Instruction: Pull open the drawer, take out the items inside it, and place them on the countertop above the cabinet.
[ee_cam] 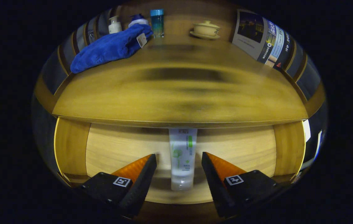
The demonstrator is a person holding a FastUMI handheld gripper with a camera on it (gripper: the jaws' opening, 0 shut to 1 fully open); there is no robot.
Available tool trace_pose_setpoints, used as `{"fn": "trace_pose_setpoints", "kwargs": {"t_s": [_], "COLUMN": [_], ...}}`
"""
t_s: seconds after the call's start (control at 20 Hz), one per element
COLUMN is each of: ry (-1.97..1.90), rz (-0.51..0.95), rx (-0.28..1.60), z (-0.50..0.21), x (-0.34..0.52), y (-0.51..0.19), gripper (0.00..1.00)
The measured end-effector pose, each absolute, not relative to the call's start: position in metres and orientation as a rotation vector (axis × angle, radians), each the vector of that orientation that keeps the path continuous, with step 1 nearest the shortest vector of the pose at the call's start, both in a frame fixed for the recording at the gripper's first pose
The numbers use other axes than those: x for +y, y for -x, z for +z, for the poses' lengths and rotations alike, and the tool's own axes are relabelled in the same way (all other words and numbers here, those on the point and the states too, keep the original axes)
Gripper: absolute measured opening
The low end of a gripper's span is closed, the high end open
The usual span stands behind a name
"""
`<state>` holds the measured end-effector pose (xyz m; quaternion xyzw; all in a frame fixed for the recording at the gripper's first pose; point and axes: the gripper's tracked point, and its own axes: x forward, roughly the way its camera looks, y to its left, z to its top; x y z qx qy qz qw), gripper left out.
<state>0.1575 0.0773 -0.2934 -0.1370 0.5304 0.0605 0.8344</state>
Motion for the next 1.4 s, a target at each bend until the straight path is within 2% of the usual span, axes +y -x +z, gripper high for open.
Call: {"fn": "trace_pose_setpoints", "kwargs": {"t_s": [0.15,0.2,0.5,1.0,1.4], "ry": [0.304,0.309,0.214,0.142,0.089], "rz": [0.113,0.109,0.09,0.136,0.168], "rx": [1.165,1.176,1.202,1.127,1.149], "z": [-0.3,-0.299,-0.289,-0.21,-0.184], "x": [0.074,0.072,0.07,0.082,0.084], "y": [-0.155,-0.154,-0.154,-0.139,-0.102], "gripper": [0.75,0.74,0.45,0.44,0.44]}}
